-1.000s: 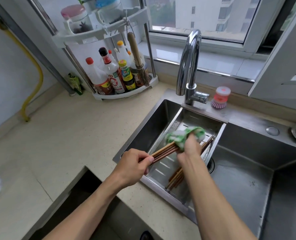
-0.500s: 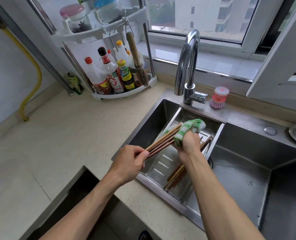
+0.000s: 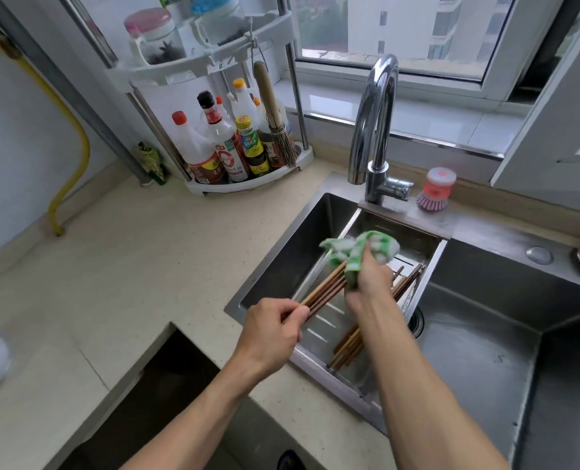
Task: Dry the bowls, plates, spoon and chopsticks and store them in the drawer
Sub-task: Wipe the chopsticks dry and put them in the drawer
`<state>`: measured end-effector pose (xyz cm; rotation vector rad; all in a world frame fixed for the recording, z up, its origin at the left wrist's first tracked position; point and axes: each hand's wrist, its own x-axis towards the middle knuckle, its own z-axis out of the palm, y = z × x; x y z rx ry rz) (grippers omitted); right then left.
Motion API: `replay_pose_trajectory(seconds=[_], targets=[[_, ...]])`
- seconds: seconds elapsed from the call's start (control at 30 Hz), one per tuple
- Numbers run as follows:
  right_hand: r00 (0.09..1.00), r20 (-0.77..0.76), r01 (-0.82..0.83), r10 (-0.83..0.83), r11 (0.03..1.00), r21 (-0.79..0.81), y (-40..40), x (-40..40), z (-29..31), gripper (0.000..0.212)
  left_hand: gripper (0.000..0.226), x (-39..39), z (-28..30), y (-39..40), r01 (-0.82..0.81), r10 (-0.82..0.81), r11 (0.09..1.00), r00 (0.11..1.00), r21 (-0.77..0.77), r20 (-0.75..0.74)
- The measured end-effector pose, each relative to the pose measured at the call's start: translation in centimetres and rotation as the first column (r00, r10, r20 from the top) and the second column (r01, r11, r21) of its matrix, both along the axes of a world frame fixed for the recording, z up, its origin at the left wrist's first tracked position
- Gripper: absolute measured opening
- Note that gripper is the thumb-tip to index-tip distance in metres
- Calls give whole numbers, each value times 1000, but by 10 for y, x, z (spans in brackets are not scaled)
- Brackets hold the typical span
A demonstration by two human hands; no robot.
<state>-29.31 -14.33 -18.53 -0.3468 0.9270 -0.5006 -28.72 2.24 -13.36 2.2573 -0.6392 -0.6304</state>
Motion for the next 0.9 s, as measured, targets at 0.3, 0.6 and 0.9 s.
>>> replay_pose_trajectory(seconds=[0.3, 0.6, 0.9], targets=[[996, 67, -53, 55, 998, -37, 17, 3, 3, 20, 44, 9, 4, -7, -76, 76, 997, 996, -4, -43], [972, 162, -174, 173, 985, -5, 28, -3, 3, 27, 43, 22, 4, -19, -89, 88, 995, 995, 34, 46], [946, 177, -273, 270, 962, -12, 42, -3, 6, 28, 46, 31, -3, -18, -162, 161, 987, 987, -22, -15]])
